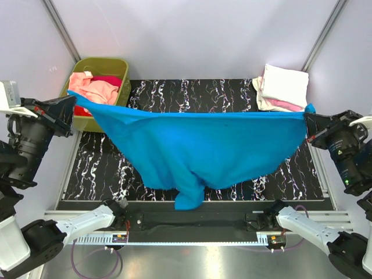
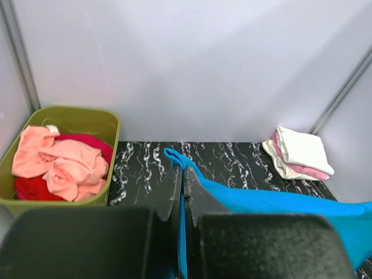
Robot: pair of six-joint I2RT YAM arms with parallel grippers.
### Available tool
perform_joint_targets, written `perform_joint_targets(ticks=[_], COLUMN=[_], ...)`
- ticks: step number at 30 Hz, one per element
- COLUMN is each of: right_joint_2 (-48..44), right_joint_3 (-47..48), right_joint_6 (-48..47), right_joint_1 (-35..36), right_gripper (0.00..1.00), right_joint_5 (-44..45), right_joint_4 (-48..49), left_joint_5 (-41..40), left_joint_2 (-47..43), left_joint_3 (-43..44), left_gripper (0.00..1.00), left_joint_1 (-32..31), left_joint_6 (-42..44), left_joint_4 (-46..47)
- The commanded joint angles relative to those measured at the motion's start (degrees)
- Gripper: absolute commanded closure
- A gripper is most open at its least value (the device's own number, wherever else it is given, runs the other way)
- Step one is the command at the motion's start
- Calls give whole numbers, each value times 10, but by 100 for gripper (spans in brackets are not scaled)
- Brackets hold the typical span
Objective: Fold and stack the t-shirts
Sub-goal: Flatten the tshirt out
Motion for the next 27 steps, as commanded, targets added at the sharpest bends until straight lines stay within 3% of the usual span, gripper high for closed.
perform_joint_targets(ticks=[1,4,12,21,24,27], right_joint_2=[18,24,-21,-73,-58,14], right_joint_3=[40,64,57,5,-10,16], right_joint_6=[20,27,-36,-124,-152,-171], right_joint_1=[-4,-4,-4,-4,-4,-4], right_gripper=[100,100,100,100,100,100], right_joint_5=[-42,-69,-23,32,65,116], right_joint_4=[19,26,57,170,208,191], left_joint_5=[28,38,84,107,96,68], left_joint_2=[8,17,3,-6,14,63], left_joint_3=[10,19,63,87,87,102], left_gripper=[100,100,100,100,100,100], left_joint_1=[4,5,5,5,5,5], left_joint_6=[49,44,55,70,80,107], left_joint_4=[59,54,63,90,105,98])
